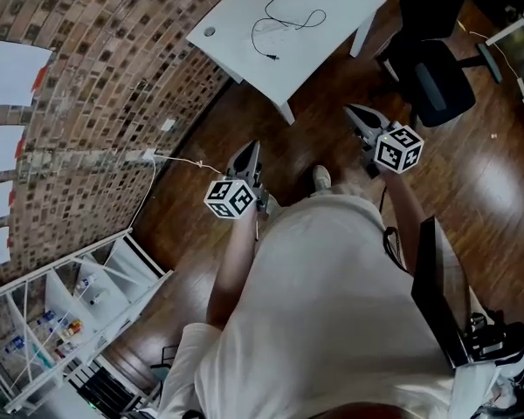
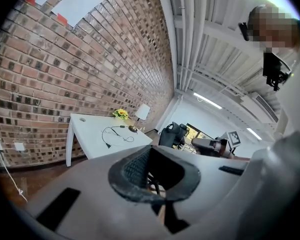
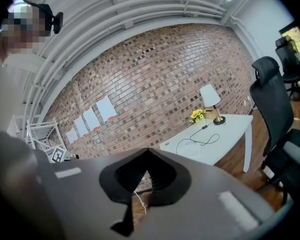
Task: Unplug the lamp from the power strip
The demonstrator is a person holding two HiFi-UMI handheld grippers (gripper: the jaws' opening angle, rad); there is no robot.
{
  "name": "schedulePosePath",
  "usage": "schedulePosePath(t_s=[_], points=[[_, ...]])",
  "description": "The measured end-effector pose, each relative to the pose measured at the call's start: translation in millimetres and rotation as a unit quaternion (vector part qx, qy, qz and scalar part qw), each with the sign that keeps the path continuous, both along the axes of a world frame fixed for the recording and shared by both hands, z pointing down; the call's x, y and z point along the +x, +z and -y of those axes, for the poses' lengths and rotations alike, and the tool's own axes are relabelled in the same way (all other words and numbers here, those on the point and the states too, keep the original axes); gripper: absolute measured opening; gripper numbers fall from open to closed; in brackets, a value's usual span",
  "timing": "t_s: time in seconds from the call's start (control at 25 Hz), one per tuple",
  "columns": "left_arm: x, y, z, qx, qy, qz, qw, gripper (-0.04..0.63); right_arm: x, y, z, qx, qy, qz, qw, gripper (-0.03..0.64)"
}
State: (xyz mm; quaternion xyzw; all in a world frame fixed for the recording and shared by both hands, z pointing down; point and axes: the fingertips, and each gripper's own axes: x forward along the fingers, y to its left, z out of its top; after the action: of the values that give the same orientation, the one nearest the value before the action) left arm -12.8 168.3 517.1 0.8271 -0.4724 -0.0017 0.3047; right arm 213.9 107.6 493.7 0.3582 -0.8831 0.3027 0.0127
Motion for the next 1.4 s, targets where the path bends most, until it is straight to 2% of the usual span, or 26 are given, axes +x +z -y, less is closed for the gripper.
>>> schedulePosePath(t_s=[0.16,0.4,0.56,0.68,0.88,0.96,1.24,1.4], points=[[-9.7,1.1,-15.9,0.000,0.033,0.002,0.9995,0.002,-37.4,7.6,-1.3,-0.003,-0.007,-0.021,1.000,0.000],[-64.4,17.0,-39.7,-0.028,0.021,-0.012,0.9993,0.002,-109.0,1.6,-5.6,0.014,-0.030,-0.062,0.997,0.000],[-99.2,25.2,-43.4,-0.036,0.012,-0.012,0.9992,0.002,-145.7,-5.2,-9.9,0.026,-0.046,-0.081,0.995,0.000],[-126.6,24.0,-35.1,-0.031,0.004,-0.012,0.9994,0.002,-162.5,-14.1,-7.5,0.051,-0.045,-0.112,0.991,0.000],[-160.8,17.6,-18.3,-0.015,-0.002,0.005,0.9999,0.000,-169.9,-15.0,-0.5,0.118,-0.015,-0.191,0.974,0.002],[-165.8,21.4,-12.8,-0.013,0.007,0.022,0.9996,0.002,-169.4,-10.5,-2.5,0.130,-0.010,-0.201,0.971,0.054],[-172.5,51.6,-6.1,-0.022,0.023,0.051,0.9982,0.002,-163.4,21.0,-14.6,0.118,0.006,-0.205,0.972,0.107],[-163.9,73.1,-8.5,-0.044,0.024,0.061,0.9969,0.002,-153.6,43.6,-22.1,0.097,0.005,-0.206,0.974,0.120]])
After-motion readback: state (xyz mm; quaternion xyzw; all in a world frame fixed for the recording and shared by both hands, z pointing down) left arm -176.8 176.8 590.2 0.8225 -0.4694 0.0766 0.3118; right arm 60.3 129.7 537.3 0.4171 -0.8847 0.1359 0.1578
